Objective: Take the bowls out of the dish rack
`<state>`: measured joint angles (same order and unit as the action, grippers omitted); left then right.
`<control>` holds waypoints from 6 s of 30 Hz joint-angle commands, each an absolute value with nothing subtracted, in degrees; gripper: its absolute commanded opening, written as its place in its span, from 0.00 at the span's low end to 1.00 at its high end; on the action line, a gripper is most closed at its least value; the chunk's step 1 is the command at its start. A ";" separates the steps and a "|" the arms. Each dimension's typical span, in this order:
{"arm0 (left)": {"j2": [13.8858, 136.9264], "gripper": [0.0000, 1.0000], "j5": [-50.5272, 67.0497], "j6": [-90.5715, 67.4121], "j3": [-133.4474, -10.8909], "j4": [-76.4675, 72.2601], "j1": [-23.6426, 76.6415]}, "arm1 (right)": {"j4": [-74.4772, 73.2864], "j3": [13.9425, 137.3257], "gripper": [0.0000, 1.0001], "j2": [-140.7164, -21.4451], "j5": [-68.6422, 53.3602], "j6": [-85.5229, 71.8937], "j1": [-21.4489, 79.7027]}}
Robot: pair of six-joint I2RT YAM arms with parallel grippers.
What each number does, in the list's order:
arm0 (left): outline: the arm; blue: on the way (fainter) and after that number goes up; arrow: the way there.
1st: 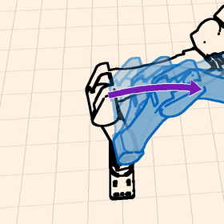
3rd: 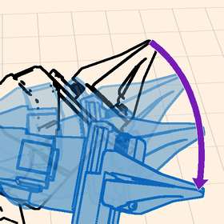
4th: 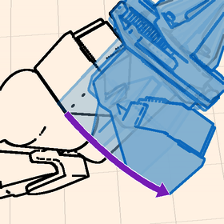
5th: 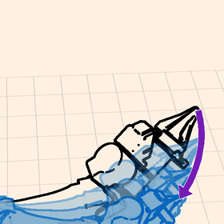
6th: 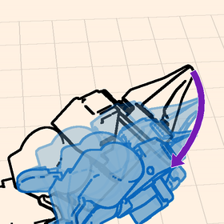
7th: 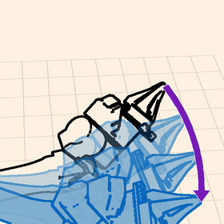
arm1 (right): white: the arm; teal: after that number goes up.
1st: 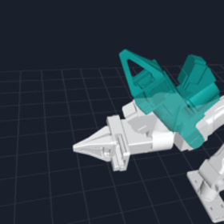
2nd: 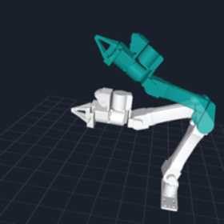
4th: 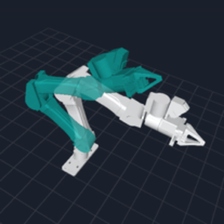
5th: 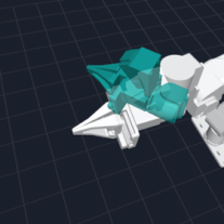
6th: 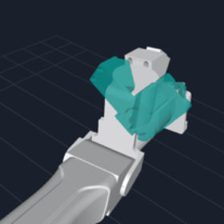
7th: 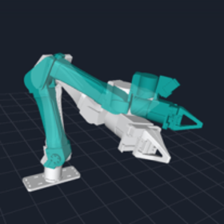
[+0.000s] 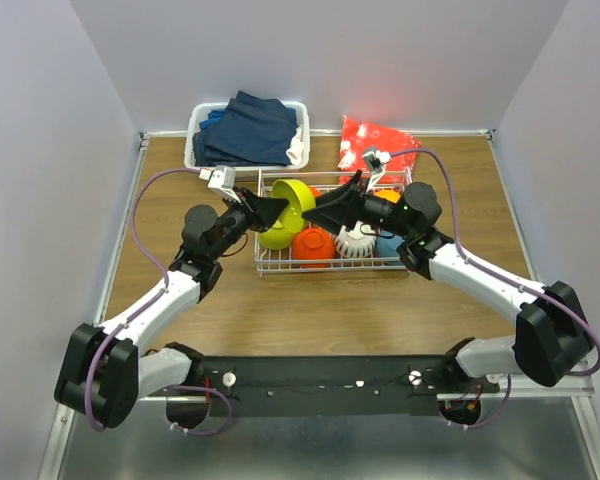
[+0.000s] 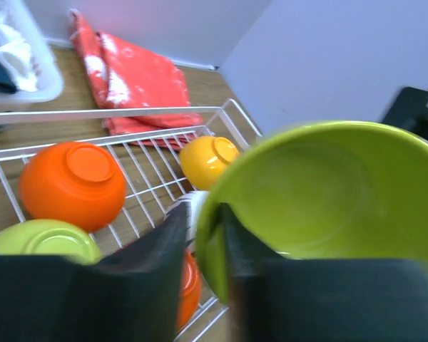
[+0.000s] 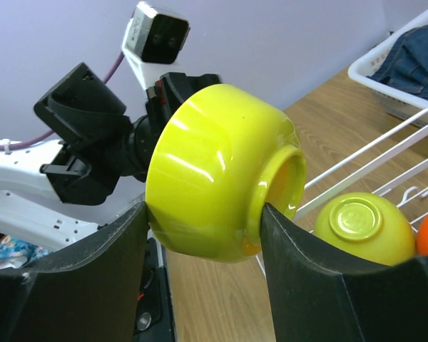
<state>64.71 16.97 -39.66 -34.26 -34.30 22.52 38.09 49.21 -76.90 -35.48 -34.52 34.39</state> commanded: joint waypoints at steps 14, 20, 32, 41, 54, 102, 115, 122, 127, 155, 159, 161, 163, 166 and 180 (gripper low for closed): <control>57.40 0.00 1.97 -29.82 -44.37 -7.78 22.76 | 27.80 45.88 1.00 -71.99 -26.02 -23.83 34.19; 60.19 0.00 -14.39 -25.32 -54.83 13.40 19.70 | 20.40 42.90 1.00 -66.45 -16.80 -16.71 34.19; 77.22 0.00 -10.90 -28.21 -58.53 24.61 -0.95 | 17.93 39.73 1.00 -63.37 -8.35 -11.95 34.19; 92.70 0.00 -1.41 -28.04 -61.52 22.42 -11.07 | 18.28 39.29 1.00 -63.98 -7.91 -11.43 34.19; 94.75 0.47 8.00 -30.15 -58.10 18.02 -16.35 | 18.20 39.64 1.00 -66.35 -9.49 -10.90 34.19; 36.21 0.99 -16.44 -16.26 -40.52 14.68 18.37 | 10.01 72.78 1.00 -108.19 -10.37 -39.11 28.39; 37.88 0.99 -16.26 -16.43 -40.61 14.85 18.37 | 14.59 74.18 1.00 -116.54 -17.93 -41.22 26.19; 38.58 0.99 -16.35 -16.35 -40.69 14.94 18.37 | 13.45 74.97 1.00 -119.09 -22.14 -42.18 25.93; 38.94 0.99 -16.35 -16.35 -40.60 14.85 18.37 | 13.62 74.36 0.98 -118.83 -23.55 -42.45 25.75; 38.67 0.99 -15.38 -16.61 -40.43 14.68 18.37 | 6.16 77.34 0.32 -106.53 -19.52 -26.21 25.66; 38.85 0.99 -15.03 -16.87 -40.43 14.68 18.37 | 2.65 78.31 0.30 -104.77 -18.28 -21.19 25.66; 38.85 0.99 -14.86 -16.96 -40.43 14.50 18.37 | 1.41 78.75 0.30 -103.72 -17.67 -17.86 25.84; 38.85 0.99 -14.77 -17.14 -40.43 14.59 18.37 | 0.18 78.84 0.29 -102.84 -16.97 -15.31 26.10; 39.02 0.99 -14.24 -17.14 -40.52 14.68 18.37 | -2.89 79.45 0.29 -101.25 -14.25 -9.07 27.50; 44.82 0.99 -7.39 -19.33 -44.47 17.75 18.37 | 6.56 70.06 0.30 -89.22 15.89 25.71 45.69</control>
<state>42.85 -11.53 -18.06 -41.41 16.14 18.13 -2.39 74.78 -93.89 2.20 11.14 39.99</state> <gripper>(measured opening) 0.990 0.726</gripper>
